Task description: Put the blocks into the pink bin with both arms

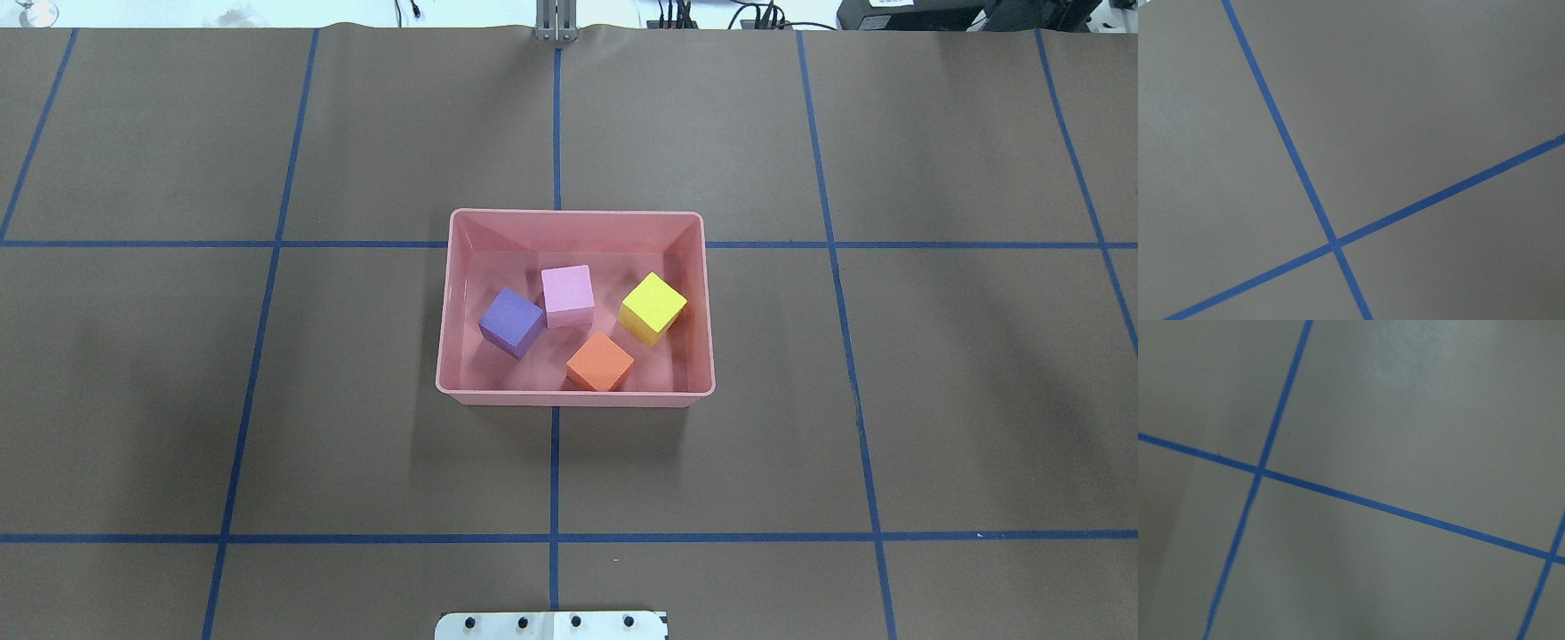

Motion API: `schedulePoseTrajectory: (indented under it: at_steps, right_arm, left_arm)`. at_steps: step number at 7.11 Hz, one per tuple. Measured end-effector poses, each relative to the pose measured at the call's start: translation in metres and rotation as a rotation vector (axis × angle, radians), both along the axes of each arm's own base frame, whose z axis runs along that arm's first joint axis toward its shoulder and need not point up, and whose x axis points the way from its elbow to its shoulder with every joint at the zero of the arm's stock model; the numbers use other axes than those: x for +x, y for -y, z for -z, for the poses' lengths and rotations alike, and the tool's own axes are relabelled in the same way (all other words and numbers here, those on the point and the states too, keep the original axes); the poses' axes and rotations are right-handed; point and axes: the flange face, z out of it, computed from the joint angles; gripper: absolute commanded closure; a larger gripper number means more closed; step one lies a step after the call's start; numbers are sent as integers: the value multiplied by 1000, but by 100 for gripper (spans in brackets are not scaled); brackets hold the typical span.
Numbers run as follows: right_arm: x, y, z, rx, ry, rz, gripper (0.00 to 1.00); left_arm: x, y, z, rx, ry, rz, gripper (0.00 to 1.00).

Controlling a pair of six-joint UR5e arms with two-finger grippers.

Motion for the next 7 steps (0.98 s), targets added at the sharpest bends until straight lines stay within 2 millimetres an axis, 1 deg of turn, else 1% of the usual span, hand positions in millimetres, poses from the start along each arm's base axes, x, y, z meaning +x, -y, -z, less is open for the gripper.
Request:
schedulePoseTrajectory:
  at_steps: [1,2,4,5,7]
  right_arm:
    - [12,-11,-23,-16,-2,-1,0]
    - [19,-13,-42,-20,-2,-6,0]
    - [28,-18,-87,-53,-5,-22,0]
    - [30,-20,-101,-67,-7,-29,0]
    - [33,-23,-122,-98,-11,-35,0]
  left_arm:
    - [-10,-10,-13,-23,0,10,0]
    - [-16,-21,-28,-50,2,19,0]
    - [-21,-43,-54,-101,7,25,0]
    - [-25,-51,-60,-117,7,32,0]
    - [-41,-55,-60,-140,5,71,0]
